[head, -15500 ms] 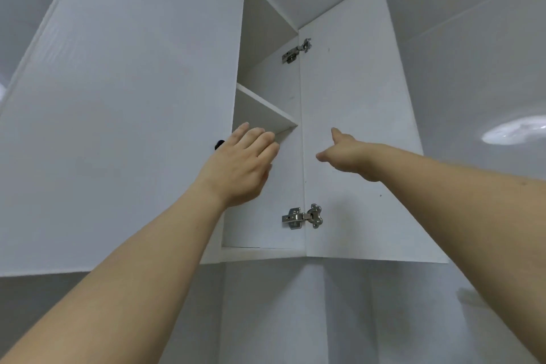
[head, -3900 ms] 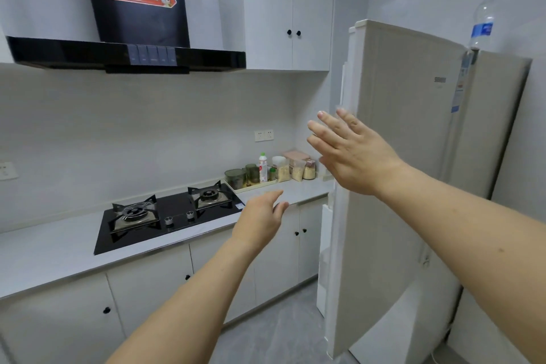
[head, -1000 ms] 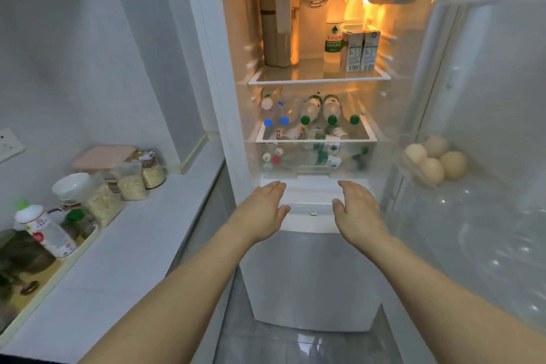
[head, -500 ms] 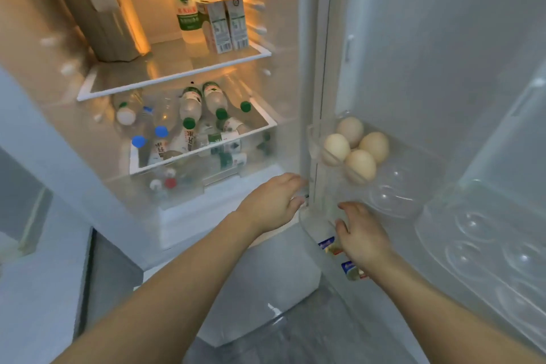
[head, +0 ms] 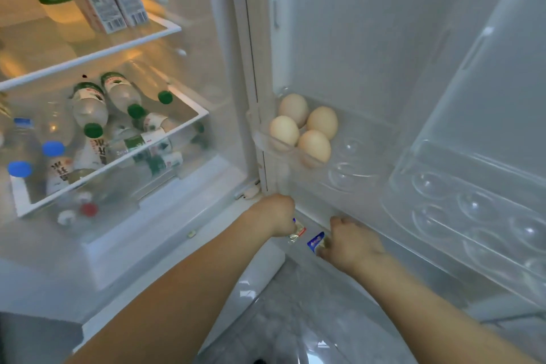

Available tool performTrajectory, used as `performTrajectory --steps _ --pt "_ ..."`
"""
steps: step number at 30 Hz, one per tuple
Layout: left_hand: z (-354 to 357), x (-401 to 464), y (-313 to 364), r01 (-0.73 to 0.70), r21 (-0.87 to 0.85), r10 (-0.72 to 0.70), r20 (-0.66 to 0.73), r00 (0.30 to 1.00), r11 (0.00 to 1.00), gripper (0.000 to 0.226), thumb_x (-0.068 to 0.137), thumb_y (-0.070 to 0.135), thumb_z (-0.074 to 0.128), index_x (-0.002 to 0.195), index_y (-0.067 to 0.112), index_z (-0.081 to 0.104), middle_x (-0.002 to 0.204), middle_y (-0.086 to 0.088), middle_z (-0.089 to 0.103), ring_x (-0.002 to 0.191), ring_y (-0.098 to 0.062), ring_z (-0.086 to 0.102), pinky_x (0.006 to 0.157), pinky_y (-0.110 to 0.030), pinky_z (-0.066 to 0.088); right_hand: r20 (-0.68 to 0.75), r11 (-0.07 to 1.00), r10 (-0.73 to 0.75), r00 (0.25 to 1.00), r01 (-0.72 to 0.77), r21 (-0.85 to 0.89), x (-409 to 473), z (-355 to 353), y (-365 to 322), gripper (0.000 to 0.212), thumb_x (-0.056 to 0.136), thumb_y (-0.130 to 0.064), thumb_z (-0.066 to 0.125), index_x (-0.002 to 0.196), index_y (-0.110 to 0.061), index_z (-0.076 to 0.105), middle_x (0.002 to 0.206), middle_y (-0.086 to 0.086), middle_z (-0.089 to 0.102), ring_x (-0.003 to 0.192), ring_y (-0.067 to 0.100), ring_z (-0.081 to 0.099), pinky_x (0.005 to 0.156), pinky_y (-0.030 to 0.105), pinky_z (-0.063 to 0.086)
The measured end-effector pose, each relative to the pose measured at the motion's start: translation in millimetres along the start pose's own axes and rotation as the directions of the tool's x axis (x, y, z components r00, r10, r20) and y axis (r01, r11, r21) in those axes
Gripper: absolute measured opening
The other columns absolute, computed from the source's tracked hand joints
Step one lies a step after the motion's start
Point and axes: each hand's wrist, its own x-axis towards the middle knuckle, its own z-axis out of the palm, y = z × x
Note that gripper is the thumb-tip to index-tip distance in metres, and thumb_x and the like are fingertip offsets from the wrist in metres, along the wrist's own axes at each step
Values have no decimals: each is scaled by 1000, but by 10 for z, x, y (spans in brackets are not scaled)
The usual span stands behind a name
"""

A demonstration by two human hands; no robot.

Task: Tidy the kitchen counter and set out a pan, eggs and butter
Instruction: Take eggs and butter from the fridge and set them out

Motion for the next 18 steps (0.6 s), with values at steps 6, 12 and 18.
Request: performTrajectory --steps 6,12,18 --pt "55 176 101 137 16 -137 47 989 990 25 81 22 64 66 14 46 67 -2 48 67 -20 51 55 -25 39 21 998 -38 999 39 -50 37 112 38 58 82 -50 61 126 -17 42 126 4 51 114 26 56 83 31 45" --pt "195 283 152 148 -41 -144 94 985 988 23 79 31 72 85 13 58 75 -6 56 78 -23 62 62 -27 44 43 995 -98 994 100 -25 133 254 27 72 85 -50 61 141 -20 27 132 2 47 118 26 52 88 34 44" --pt "258 316 168 120 -20 -118 95 988 993 32 76 35 78 84 15 54 81 -2 56 80 -22 61 66 -29 48 32 992 -121 992 122 -44 242 330 30 66 86 -49 58 139 -19 31 133 4 42 120 28 48 89 35 43"
